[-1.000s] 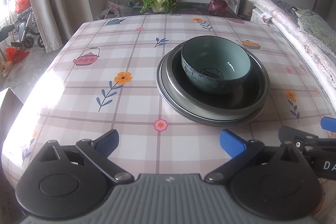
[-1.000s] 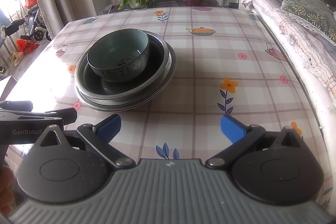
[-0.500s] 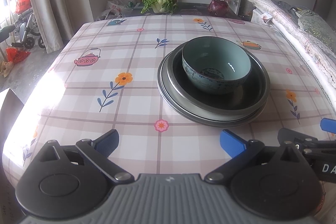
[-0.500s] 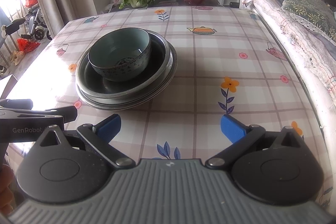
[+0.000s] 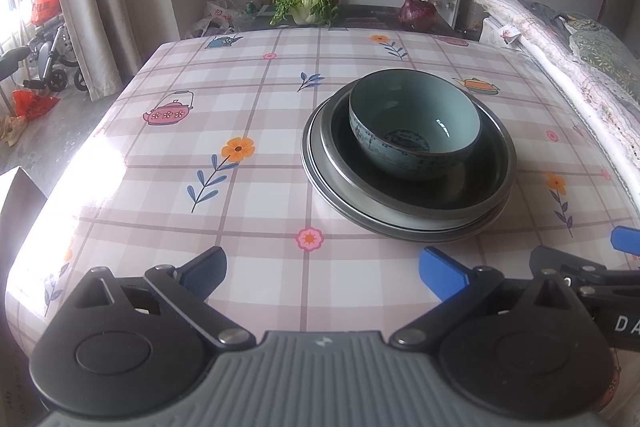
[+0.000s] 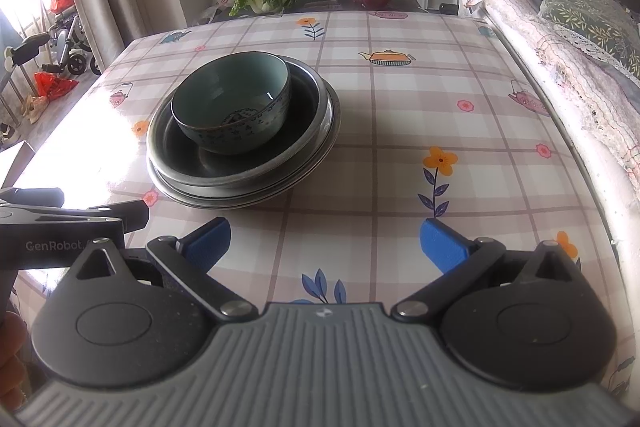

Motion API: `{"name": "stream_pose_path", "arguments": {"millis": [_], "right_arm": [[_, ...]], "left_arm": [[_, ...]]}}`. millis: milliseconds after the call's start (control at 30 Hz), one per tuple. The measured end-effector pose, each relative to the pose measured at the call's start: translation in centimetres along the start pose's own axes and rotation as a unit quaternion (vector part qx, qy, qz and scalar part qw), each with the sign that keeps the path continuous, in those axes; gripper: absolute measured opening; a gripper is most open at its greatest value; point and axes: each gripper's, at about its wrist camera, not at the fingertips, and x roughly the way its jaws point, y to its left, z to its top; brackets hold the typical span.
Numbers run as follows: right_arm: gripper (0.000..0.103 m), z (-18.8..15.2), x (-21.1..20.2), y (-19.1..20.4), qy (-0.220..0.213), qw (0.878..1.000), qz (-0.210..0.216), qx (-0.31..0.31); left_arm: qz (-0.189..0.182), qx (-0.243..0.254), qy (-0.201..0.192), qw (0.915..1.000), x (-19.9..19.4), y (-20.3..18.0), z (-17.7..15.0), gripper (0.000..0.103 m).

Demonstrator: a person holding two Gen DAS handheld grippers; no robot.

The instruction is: Organize plates and bowls

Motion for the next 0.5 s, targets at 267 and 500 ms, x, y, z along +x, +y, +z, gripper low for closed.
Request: {"name": "stream_pose_path", "arguments": {"millis": [267, 500], "right_arm": [[0.102, 0.0, 0.01, -0.03, 0.0, 1.0, 0.0, 0.0], [0.102, -0.19, 0.01, 0.09, 0.002, 1.0, 0.001, -0.001]], "left_arm": [[0.001, 0.0, 0.0, 1.0, 0.01, -0.05, 0.01, 0.103], [0.001, -0.001, 0.001, 1.0, 0.03, 0.09, -0.06, 0.103]]}}
